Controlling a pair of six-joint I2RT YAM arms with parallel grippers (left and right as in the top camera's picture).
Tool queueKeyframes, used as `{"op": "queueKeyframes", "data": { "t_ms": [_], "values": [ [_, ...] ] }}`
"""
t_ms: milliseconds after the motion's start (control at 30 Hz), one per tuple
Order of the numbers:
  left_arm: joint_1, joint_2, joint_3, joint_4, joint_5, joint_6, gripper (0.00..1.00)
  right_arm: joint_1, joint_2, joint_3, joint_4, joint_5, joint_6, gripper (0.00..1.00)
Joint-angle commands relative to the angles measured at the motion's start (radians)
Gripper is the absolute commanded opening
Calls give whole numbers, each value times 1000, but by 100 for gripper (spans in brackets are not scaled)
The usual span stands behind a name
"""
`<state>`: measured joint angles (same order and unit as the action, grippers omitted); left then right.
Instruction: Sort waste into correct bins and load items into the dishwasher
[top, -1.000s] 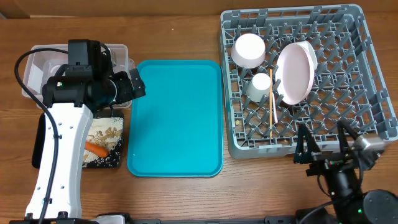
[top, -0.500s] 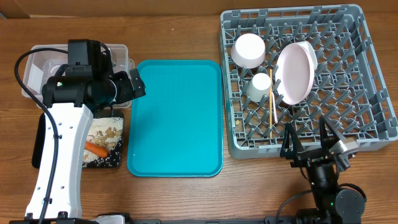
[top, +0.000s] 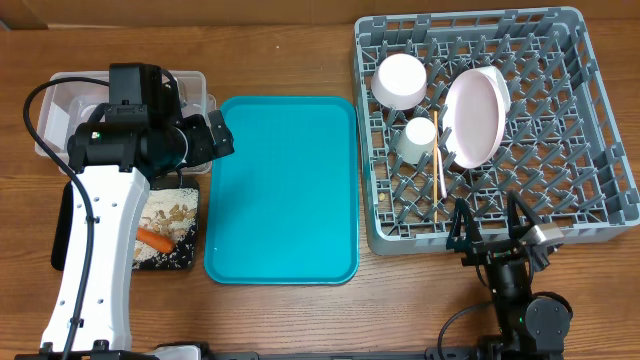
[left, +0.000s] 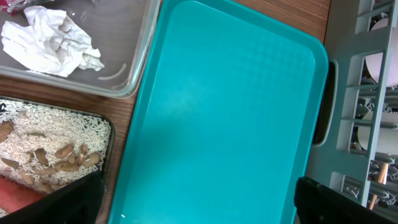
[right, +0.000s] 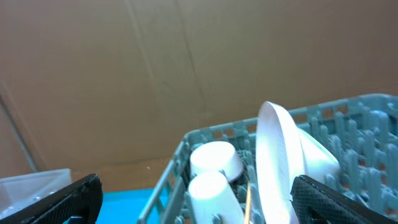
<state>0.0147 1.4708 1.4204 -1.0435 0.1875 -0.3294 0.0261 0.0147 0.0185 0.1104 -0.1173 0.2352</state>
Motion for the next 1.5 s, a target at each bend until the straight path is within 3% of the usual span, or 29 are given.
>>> {"op": "queueKeyframes", "data": {
  "t_ms": [0, 300, 1167, 1467],
  "values": [
    [-2, -20, 21, 0, 4, 8, 100, -5, -12, -11, -6, 39, 1, 100],
    [-2, -20, 21, 1, 4, 8, 100, -2, -13, -11, -190, 73, -7, 100],
    [-2, -20, 21, 1, 4, 8, 100, -1, -13, -11, -192, 82, -27, 100],
    [-2, -20, 21, 0, 4, 8, 100, -1, -13, -11, -190, 46, -248, 100]
  ]
}}
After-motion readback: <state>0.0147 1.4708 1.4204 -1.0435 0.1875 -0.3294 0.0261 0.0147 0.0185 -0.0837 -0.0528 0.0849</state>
